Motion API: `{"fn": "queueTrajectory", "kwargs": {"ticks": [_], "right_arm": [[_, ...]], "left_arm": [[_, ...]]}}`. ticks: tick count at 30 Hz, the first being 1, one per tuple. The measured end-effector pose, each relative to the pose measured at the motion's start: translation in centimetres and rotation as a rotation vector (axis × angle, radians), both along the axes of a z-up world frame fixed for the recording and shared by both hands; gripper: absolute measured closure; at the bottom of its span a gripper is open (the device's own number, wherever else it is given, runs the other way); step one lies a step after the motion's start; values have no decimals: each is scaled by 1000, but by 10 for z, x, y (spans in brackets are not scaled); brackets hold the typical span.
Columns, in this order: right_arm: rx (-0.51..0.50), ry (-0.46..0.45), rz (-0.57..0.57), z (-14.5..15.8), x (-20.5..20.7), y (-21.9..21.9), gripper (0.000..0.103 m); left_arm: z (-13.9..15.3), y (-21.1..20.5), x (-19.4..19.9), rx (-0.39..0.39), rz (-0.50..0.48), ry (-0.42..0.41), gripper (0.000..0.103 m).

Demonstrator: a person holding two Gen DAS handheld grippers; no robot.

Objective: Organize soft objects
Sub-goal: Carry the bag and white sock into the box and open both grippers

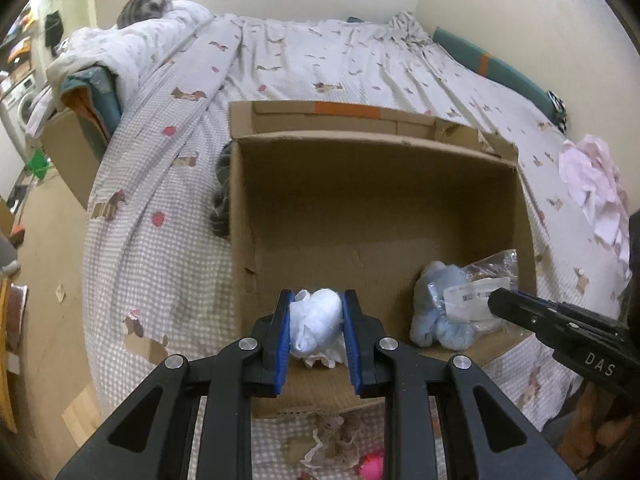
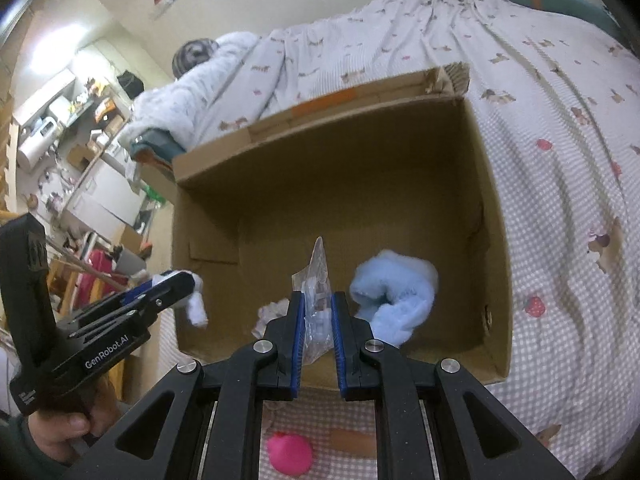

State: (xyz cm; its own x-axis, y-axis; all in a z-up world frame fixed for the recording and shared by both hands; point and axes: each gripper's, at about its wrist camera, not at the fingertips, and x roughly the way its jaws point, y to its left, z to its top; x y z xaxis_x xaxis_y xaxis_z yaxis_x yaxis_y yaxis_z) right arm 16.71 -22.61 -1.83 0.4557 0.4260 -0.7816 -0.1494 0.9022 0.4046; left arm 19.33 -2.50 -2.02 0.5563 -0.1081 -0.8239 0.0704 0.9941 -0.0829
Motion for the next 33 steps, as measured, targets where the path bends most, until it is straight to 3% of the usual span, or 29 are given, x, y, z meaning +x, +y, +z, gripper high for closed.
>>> {"fn": "queueTrajectory", "kwargs": {"ticks": [5,16,25,33], "right_arm": [[-21,28,16,-10,3,6,88],[-60,92,44,-26,9,18,88],[-57,110,44,-31,12,19,88],[-59,110,45,-32,13,20,88]], "left_arm": [[-12,-9,-5,88,-43,-20,81],[-22,3,8,1,28,45,81],[-20,0,8,0,14,45,81],[-16,-1,7,25,24,19,66]]}}
